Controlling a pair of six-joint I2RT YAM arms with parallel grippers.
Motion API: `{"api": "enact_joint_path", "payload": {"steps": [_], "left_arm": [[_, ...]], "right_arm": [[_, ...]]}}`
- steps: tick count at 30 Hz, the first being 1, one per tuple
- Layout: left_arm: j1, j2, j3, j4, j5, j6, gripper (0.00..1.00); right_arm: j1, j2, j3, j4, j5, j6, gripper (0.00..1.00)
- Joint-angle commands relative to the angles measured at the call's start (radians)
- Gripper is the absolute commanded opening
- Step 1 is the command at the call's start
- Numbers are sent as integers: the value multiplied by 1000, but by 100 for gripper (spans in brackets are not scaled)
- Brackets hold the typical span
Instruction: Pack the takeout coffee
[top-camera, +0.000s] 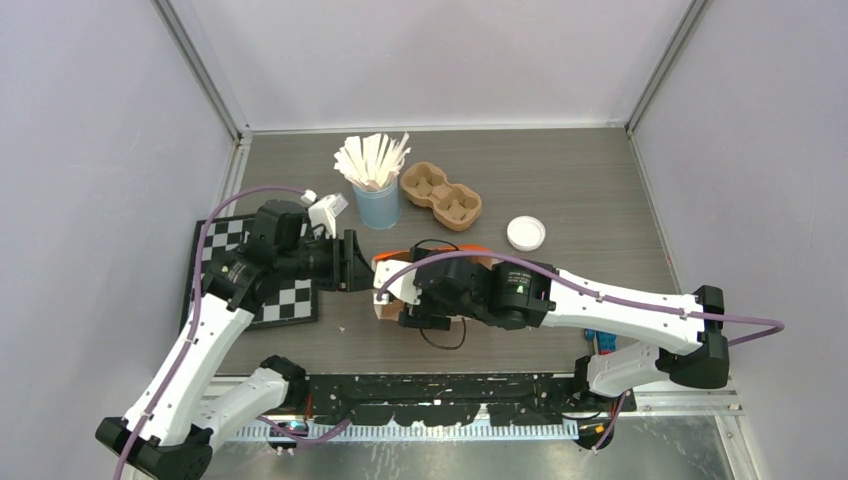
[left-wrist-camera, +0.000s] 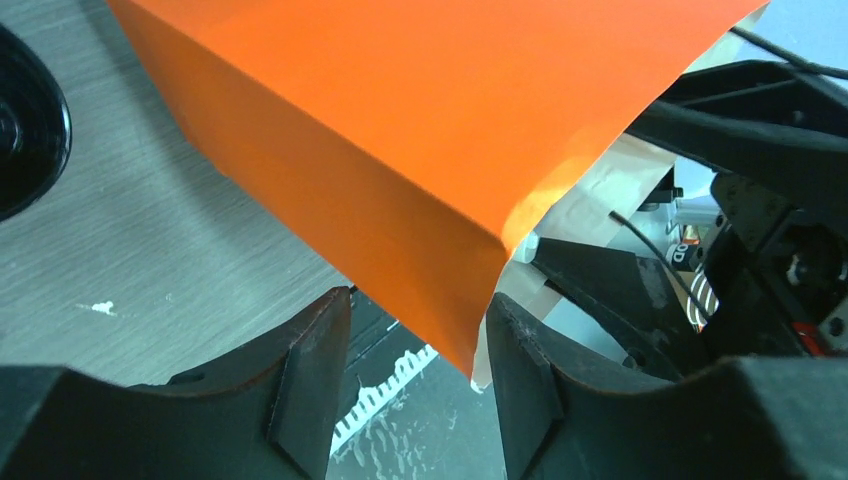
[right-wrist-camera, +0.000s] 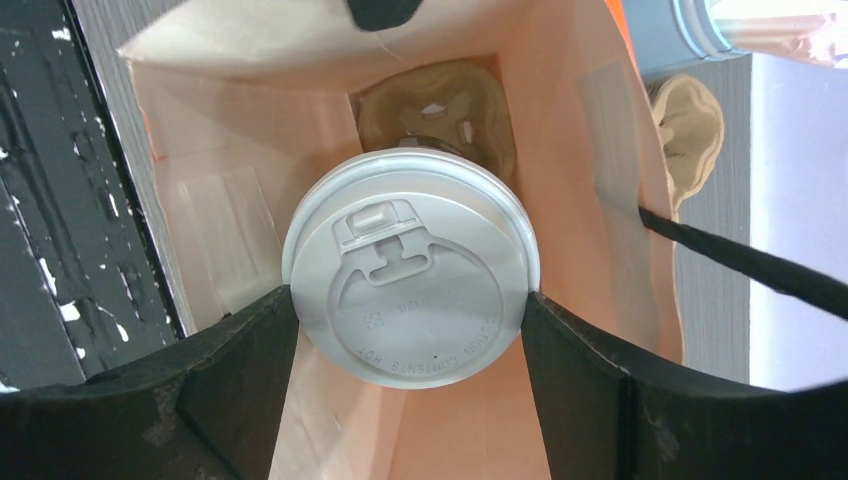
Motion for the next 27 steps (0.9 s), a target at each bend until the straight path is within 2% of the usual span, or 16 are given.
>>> {"api": "enact_joint_path", "payload": {"steps": [1, 8, 13, 17, 19, 22, 23, 27], "left_arm": [[-4, -25, 36, -74, -30, -23, 54], [-4, -52, -19, 3, -23, -81, 52], [-4, -28, -29, 33, -18, -76, 39], [-4, -26, -42, 67, -37, -42, 34], [-4, -25, -45, 98, -44, -21, 26], [-4, -34, -55, 137, -57, 49, 3], [-4, -41, -61, 152, -61, 75, 0], [-4, -91, -100, 267, -27, 156, 0]], "right_arm": [[6, 1, 15, 105, 8, -8, 69], [6, 30, 8, 152, 7, -9, 69], [6, 40, -4, 184, 7, -7, 69], [5, 55, -8, 215, 16, 3, 69], [6, 61, -10, 230, 24, 16, 69], [6, 55, -20, 238, 37, 6, 69], [5, 51, -24, 238, 44, -4, 70], [-9, 30, -26, 195, 50, -30, 70]]}}
